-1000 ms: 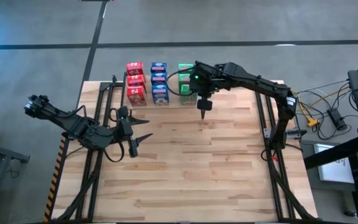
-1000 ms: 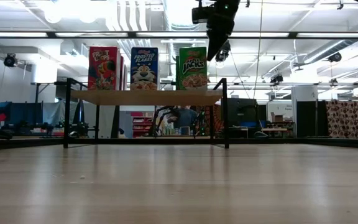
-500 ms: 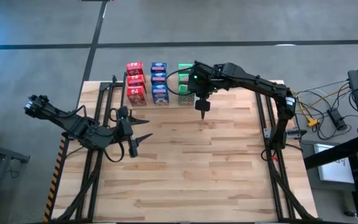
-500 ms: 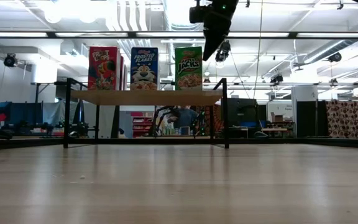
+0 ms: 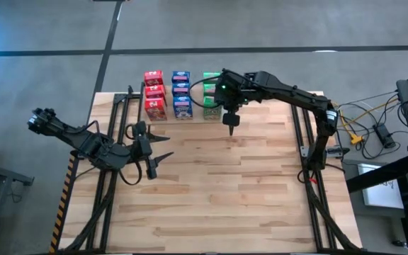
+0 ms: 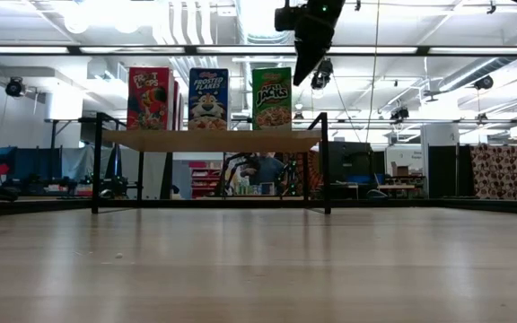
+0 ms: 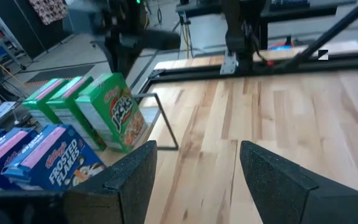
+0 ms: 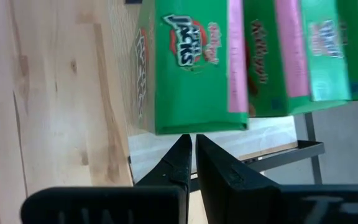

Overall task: Stack cereal on shelf
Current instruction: Put the green cereal box on the shelf aligned with the green cereal boxes, then return to Home Position

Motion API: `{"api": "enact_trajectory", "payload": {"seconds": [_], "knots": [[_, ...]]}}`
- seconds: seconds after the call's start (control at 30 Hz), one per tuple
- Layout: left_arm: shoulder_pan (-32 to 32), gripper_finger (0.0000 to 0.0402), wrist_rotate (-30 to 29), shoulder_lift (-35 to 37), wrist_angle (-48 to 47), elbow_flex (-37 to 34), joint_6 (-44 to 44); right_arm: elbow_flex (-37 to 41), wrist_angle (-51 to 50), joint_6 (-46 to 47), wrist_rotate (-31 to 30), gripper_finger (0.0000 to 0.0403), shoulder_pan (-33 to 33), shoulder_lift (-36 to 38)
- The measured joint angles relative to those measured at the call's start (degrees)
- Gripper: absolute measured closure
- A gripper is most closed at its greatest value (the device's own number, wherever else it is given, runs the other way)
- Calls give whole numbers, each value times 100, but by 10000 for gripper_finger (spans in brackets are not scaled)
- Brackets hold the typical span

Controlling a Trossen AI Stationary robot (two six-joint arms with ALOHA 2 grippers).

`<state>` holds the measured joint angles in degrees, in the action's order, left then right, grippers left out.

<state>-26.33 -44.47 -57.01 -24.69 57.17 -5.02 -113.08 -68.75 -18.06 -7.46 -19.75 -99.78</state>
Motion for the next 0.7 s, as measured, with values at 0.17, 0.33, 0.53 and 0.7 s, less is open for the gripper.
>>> {"api": "enact_trajectory", "payload": {"seconds": [0.17,0.33,0.53,0.7], "knots": [[-19,187,-1,78,-298,-73,-14,64,37,-17,68,390,64,260],[-100,187,0,386,-213,-403,-2,808,659,4,208,390,292,839],[-138,187,-2,1125,0,-1035,-7,2315,1780,24,211,390,680,1836],[-140,187,-4,1934,325,-1630,-2,3619,2962,22,335,390,1016,2770]]}}
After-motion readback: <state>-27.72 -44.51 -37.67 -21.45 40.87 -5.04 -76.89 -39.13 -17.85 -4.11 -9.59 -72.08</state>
